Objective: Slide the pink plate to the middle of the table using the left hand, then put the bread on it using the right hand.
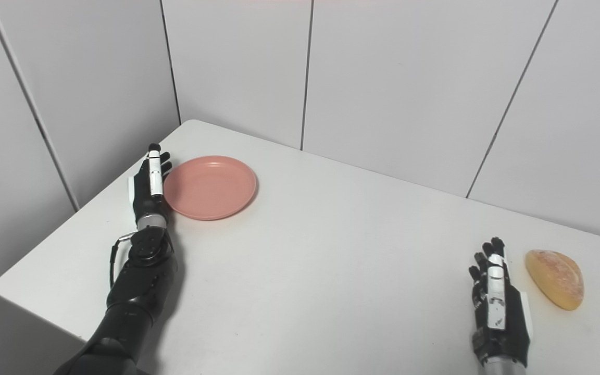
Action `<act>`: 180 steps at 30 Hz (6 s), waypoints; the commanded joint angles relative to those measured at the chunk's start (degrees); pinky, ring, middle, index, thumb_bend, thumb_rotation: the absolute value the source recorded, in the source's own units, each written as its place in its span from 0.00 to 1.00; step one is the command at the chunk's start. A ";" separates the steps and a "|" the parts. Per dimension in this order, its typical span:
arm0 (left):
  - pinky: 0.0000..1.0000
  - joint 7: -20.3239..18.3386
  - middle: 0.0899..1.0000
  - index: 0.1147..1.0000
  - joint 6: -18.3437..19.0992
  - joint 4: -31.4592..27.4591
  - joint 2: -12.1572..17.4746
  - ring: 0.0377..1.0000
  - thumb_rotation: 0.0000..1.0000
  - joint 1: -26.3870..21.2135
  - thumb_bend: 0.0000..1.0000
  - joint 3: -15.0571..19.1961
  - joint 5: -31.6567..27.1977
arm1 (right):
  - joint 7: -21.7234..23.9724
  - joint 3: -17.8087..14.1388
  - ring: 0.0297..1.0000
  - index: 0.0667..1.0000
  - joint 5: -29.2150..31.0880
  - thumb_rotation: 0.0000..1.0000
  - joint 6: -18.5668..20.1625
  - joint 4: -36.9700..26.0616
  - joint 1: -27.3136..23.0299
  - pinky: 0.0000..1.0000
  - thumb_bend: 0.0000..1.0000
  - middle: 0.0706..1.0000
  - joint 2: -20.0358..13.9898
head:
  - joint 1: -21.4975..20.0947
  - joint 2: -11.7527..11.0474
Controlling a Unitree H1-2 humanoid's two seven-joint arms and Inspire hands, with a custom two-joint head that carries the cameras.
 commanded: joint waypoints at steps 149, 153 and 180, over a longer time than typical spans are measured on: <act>0.99 -23.51 0.95 0.93 2.18 -14.77 -12.31 0.97 1.00 6.46 0.45 -19.21 4.14 | -23.71 4.04 0.96 1.00 -37.37 0.59 0.41 7.50 -15.84 0.84 0.65 1.00 -13.80 | -42.20 9.47; 0.98 -23.53 0.94 0.92 2.73 -15.27 -12.05 0.96 1.00 6.58 0.44 -19.26 4.40 | -24.97 4.87 0.94 1.00 -39.82 0.53 0.99 11.27 -16.68 0.79 0.68 0.99 -15.05 | -42.64 9.51; 0.95 -24.06 0.92 0.90 3.09 -16.75 -12.27 0.94 1.00 6.92 0.46 -19.04 3.47 | -22.30 7.93 0.74 0.81 -39.08 0.03 5.86 21.31 -18.37 0.63 0.55 0.79 -16.10 | -42.36 10.22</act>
